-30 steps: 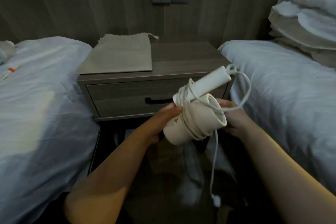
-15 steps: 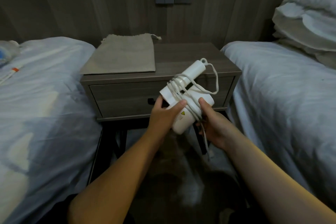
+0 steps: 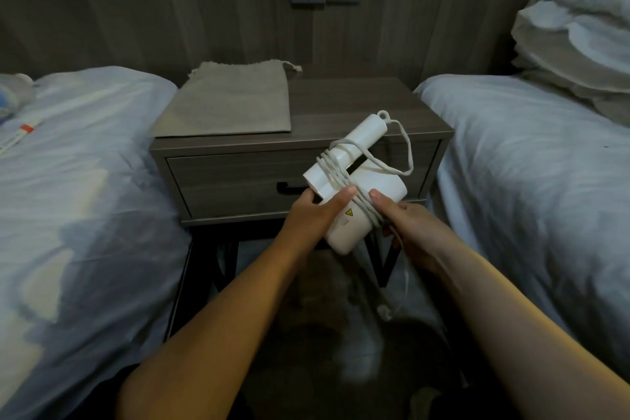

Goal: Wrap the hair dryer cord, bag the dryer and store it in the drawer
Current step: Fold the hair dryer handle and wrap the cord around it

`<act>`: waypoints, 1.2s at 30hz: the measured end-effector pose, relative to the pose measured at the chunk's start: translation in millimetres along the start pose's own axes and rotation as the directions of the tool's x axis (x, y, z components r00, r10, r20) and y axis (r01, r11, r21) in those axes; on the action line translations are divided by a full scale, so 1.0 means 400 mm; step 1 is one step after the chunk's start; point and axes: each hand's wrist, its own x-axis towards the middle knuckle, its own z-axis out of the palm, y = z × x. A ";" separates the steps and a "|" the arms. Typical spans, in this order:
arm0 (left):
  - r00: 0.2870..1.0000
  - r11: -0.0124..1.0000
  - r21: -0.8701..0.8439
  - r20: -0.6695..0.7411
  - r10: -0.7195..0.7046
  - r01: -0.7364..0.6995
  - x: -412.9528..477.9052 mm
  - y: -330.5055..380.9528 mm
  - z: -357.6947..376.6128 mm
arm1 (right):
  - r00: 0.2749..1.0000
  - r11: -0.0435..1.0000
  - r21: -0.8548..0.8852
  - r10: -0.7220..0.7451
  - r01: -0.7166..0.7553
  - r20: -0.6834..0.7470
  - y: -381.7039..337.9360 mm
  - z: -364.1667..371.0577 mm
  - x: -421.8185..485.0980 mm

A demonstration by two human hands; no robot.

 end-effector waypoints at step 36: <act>0.948 0.953 0.267 -0.237 0.212 -0.146 -0.008 0.030 -0.032 | 0.942 0.657 -0.752 -0.283 0.051 -0.183 -0.060 -0.051 -0.043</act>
